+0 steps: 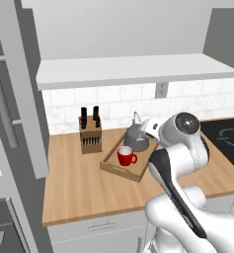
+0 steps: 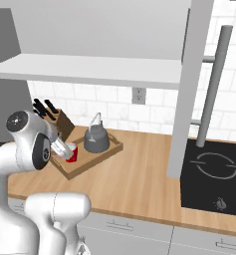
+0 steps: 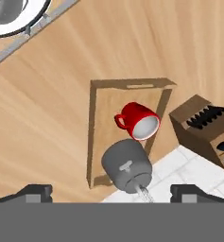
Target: Pick the kettle from the counter and place it on the tray. Then pick the mug from the cabinet and place it on the tray. Then close the cabinet doors.
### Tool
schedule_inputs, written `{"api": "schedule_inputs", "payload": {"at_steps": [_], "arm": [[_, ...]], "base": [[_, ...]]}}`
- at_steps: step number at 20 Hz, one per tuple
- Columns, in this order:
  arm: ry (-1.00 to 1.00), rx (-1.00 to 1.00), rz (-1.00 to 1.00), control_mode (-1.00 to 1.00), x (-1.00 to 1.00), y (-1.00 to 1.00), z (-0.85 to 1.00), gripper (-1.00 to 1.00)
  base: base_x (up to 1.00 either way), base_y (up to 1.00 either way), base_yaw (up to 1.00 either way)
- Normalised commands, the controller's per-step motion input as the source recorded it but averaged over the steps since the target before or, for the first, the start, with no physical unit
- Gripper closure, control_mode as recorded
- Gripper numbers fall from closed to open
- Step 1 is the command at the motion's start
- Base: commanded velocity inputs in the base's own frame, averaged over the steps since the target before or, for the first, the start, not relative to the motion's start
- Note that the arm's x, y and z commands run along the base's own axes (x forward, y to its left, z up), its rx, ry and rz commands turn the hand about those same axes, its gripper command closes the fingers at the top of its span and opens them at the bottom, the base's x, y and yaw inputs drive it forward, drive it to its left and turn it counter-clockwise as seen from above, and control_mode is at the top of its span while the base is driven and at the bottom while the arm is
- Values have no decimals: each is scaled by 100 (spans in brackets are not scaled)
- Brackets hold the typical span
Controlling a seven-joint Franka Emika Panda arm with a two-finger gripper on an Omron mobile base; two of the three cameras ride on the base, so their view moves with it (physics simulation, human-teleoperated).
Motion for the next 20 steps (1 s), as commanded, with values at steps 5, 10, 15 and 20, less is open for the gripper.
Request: {"api": "schedule_inputs", "payload": {"at_steps": [5, 10, 15, 20], "arm": [[-2, 51, -41, -100, -74, -1, 27, -100], [-17, 48, -13, -100, -66, 5, 6, -100], [-13, 36, -3, -100, -49, 10, 21, -100], [-5, 24, -1, -100, -50, 17, 18, -100]], "base": [[0, 0, 0], [0, 0, 0], [0, 0, 0], [0, 0, 0]]}}
